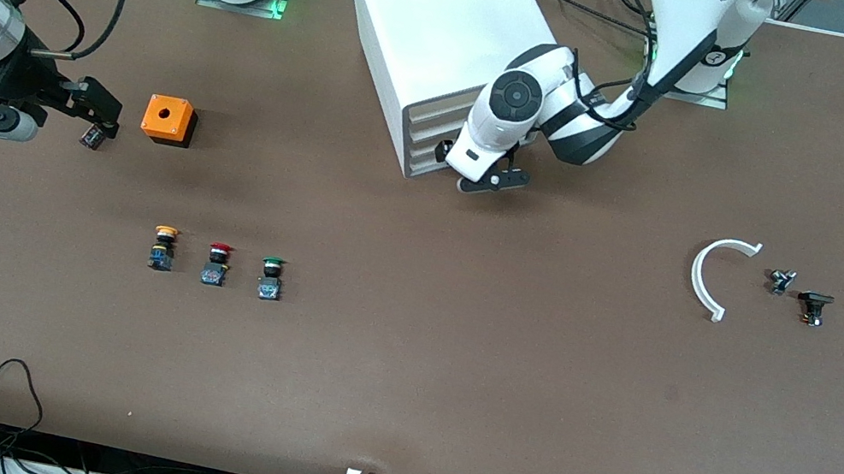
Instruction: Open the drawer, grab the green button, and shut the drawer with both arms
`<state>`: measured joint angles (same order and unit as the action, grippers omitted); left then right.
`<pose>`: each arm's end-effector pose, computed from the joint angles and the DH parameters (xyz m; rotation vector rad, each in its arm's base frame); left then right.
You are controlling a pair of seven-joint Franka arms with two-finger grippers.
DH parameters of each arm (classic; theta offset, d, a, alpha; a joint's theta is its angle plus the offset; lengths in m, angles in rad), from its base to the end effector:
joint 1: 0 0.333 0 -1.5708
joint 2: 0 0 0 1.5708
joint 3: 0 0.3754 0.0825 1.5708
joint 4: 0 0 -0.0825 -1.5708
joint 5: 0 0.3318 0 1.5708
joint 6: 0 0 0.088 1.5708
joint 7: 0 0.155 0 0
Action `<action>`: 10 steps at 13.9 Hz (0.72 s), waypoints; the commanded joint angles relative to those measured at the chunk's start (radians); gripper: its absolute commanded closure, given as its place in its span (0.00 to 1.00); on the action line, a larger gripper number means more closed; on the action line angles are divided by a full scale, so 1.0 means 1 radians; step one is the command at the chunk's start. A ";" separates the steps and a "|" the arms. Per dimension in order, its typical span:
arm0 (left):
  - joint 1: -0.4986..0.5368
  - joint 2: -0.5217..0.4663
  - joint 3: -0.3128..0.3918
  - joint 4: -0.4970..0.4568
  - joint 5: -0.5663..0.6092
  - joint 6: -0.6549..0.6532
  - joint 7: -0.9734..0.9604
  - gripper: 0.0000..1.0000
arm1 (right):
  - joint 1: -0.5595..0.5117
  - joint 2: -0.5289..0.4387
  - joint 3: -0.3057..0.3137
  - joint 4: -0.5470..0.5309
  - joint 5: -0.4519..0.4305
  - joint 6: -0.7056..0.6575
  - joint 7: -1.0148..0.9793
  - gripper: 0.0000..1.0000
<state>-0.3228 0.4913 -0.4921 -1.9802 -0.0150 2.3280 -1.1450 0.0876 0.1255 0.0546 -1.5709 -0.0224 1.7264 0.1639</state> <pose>0.4164 -0.4167 0.2815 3.0038 0.5792 -0.3782 0.5560 0.0745 0.5832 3.1305 -0.0299 0.0504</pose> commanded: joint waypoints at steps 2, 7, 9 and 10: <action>0.129 -0.060 -0.002 0.141 0.026 -0.235 0.153 0.00 | -0.022 0.000 0.024 -0.026 -0.014 0.036 0.056 0.00; 0.325 -0.122 0.003 0.439 0.027 -0.638 0.506 0.00 | -0.020 0.009 0.022 -0.017 -0.002 0.041 -0.039 0.00; 0.405 -0.122 0.000 0.555 0.035 -0.763 0.676 0.00 | -0.023 0.010 0.019 -0.020 0.001 0.036 -0.041 0.00; 0.437 -0.122 0.004 0.581 0.033 -0.800 0.765 0.00 | -0.022 0.010 0.021 -0.020 0.001 0.035 -0.043 0.00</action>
<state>0.0663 0.3473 -0.4811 -1.4872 -0.0131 1.6161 -0.5210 0.0818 0.1383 0.0610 -1.5846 -0.0225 1.7585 0.1433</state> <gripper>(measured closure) 0.000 0.000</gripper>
